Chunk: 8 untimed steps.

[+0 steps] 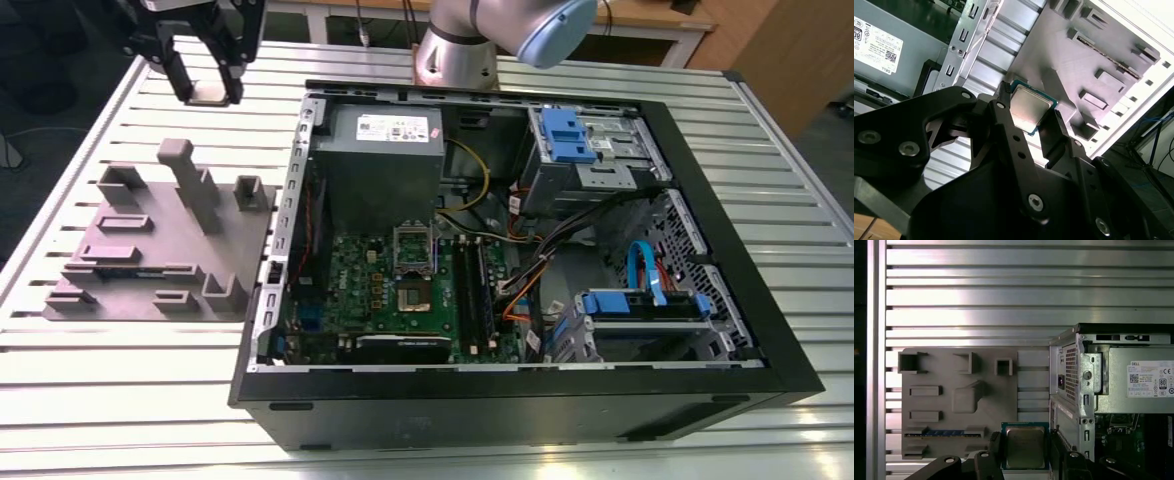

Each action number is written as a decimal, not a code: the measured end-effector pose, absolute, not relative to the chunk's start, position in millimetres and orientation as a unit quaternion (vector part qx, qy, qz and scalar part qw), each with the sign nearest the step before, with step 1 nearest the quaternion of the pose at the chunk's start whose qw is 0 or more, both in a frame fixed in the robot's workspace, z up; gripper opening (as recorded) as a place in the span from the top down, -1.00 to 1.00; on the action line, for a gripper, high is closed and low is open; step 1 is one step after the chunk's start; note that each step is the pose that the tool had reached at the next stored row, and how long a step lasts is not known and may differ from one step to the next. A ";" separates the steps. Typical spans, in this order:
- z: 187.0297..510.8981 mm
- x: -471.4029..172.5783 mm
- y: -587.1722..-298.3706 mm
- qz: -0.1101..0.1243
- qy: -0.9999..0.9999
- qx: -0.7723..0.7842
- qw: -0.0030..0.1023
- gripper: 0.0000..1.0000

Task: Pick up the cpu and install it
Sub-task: 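Pick up the cpu and move it towards the insertion slot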

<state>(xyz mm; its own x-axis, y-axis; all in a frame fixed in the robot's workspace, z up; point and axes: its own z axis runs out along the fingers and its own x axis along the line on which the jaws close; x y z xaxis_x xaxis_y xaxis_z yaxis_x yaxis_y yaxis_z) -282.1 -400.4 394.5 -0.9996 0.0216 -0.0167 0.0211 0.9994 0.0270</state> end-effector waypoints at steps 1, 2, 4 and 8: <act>394.6 -281.4 -400.4 0.013 1.000 0.011 0.008 0.06; 394.6 -280.8 -400.4 0.013 1.000 0.011 0.008 0.06; 394.6 -279.4 -400.4 0.013 1.000 0.011 0.008 0.06; 394.6 -277.0 -400.4 0.013 1.000 0.011 0.008 0.06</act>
